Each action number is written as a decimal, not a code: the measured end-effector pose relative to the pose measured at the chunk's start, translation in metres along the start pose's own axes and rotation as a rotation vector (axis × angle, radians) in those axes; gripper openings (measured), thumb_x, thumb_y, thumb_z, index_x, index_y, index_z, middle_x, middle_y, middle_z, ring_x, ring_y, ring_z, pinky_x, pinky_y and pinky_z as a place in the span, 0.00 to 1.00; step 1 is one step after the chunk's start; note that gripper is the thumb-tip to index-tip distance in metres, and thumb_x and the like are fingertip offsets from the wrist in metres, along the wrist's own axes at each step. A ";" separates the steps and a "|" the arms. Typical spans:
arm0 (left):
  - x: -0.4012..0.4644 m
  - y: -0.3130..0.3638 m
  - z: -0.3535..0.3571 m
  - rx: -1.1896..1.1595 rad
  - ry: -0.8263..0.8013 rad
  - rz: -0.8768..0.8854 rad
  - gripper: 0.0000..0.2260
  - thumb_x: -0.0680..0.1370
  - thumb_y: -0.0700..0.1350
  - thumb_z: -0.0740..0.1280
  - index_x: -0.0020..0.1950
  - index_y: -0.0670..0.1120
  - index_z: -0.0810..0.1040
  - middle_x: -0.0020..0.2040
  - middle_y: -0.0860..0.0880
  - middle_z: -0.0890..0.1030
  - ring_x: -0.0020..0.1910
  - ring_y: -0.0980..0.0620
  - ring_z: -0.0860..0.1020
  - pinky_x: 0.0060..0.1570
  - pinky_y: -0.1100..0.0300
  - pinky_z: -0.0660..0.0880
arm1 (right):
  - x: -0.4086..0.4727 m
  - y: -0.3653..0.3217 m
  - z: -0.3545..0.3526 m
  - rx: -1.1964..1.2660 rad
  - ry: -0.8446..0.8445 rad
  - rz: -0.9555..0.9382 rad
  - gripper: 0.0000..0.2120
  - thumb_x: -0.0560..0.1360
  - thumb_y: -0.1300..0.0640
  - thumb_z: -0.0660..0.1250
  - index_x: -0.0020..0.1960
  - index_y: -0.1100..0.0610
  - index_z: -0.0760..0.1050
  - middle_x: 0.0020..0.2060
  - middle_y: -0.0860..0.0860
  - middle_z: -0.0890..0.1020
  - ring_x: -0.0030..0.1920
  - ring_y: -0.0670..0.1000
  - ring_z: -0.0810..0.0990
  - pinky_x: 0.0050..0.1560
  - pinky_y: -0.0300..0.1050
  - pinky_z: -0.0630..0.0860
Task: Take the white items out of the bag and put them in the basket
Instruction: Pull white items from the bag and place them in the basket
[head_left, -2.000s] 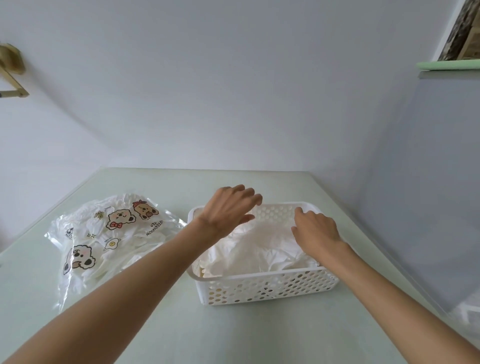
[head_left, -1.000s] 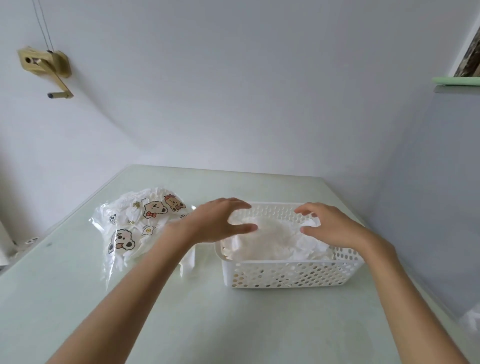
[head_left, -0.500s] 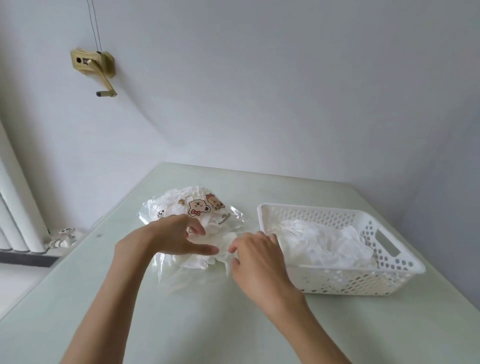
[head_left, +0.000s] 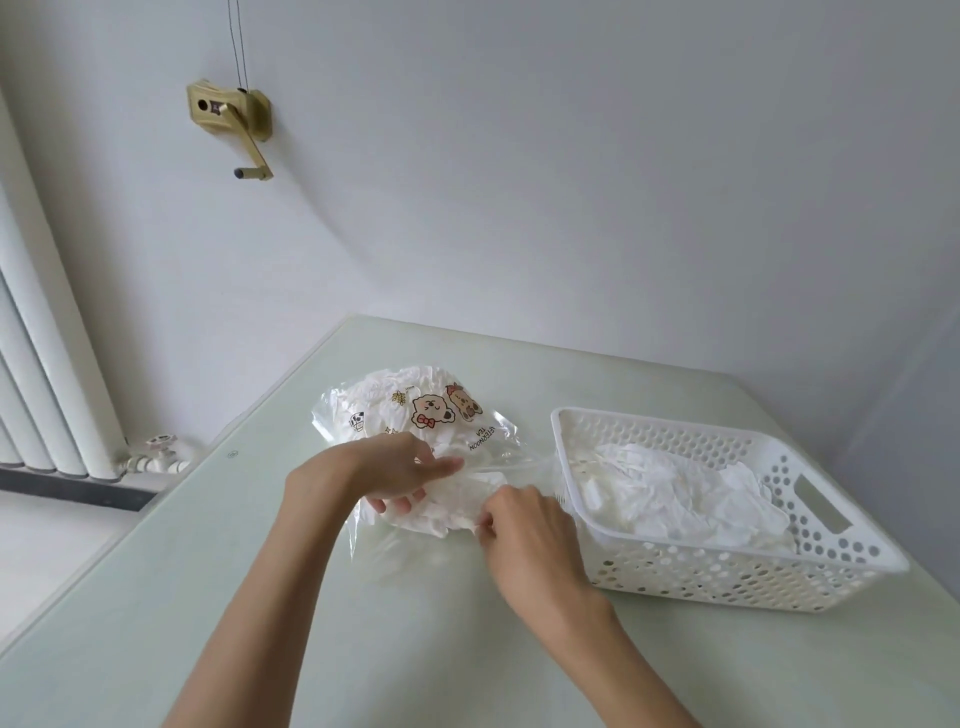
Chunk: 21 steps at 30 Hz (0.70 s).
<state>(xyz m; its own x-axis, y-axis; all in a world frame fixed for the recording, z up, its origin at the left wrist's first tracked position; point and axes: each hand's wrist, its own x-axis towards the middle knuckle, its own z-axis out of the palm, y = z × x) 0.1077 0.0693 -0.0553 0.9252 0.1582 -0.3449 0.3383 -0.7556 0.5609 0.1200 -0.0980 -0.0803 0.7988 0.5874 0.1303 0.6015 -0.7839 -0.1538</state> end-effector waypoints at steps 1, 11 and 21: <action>-0.001 -0.001 -0.001 0.014 -0.020 0.015 0.22 0.79 0.62 0.57 0.59 0.47 0.76 0.50 0.49 0.82 0.47 0.52 0.82 0.43 0.60 0.79 | -0.001 0.001 -0.006 0.039 0.027 -0.020 0.09 0.78 0.59 0.61 0.49 0.54 0.80 0.50 0.52 0.82 0.52 0.58 0.79 0.42 0.44 0.69; -0.006 -0.016 -0.015 -0.026 -0.049 0.177 0.19 0.75 0.42 0.72 0.61 0.58 0.72 0.59 0.56 0.77 0.57 0.53 0.79 0.55 0.61 0.76 | 0.006 0.040 -0.057 0.719 0.243 -0.021 0.06 0.79 0.55 0.61 0.43 0.49 0.71 0.34 0.51 0.83 0.37 0.58 0.79 0.41 0.54 0.79; -0.033 0.036 -0.007 -0.360 0.027 0.536 0.34 0.67 0.54 0.76 0.70 0.59 0.68 0.64 0.63 0.75 0.62 0.67 0.73 0.62 0.67 0.71 | 0.010 0.056 -0.075 1.178 0.207 0.100 0.04 0.79 0.56 0.64 0.48 0.55 0.77 0.33 0.48 0.83 0.35 0.47 0.80 0.39 0.40 0.78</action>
<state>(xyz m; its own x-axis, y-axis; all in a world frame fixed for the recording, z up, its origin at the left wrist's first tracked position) 0.0904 0.0413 -0.0188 0.9843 -0.1622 0.0699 -0.1399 -0.4746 0.8690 0.1607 -0.1508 -0.0140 0.8906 0.4061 0.2047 0.2642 -0.0956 -0.9597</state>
